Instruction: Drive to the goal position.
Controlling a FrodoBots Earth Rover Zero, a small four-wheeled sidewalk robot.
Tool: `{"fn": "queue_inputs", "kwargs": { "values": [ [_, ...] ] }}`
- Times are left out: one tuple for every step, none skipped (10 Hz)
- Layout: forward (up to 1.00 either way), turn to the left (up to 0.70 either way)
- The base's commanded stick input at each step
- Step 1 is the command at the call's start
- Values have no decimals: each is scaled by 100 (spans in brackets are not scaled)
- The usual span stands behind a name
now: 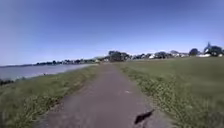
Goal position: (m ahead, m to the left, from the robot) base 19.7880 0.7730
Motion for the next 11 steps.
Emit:
{"fn": "queue_inputs", "kwargs": {
  "values": [
    [70,0],
    [70,0],
    [70,0],
    [70,0],
    [70,0],
    [70,0],
    [70,0],
    [70,0],
    [70,0],
    [70,0],
    [70,0]
  ]
}}
